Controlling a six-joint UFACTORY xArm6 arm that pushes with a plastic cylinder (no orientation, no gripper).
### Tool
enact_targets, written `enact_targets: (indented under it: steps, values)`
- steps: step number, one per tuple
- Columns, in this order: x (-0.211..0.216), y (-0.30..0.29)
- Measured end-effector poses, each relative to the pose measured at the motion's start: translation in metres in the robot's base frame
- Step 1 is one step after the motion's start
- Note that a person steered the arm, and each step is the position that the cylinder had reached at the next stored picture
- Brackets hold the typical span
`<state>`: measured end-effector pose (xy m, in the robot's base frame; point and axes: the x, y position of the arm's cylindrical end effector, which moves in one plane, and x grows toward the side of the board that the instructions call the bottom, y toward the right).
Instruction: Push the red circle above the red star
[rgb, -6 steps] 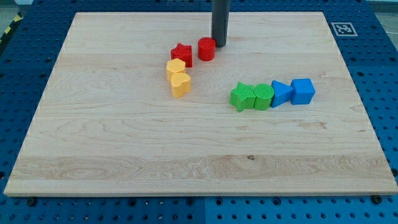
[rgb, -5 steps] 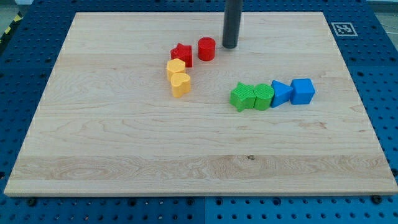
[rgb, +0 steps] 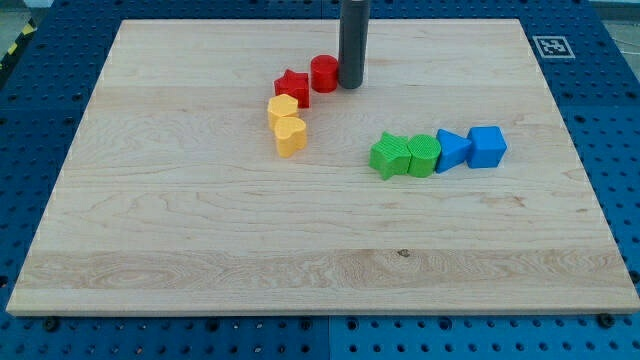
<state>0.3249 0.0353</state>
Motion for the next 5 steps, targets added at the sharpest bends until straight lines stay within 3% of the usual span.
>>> enact_targets:
  steps: [5]
  values:
    - [-0.02,-0.032]
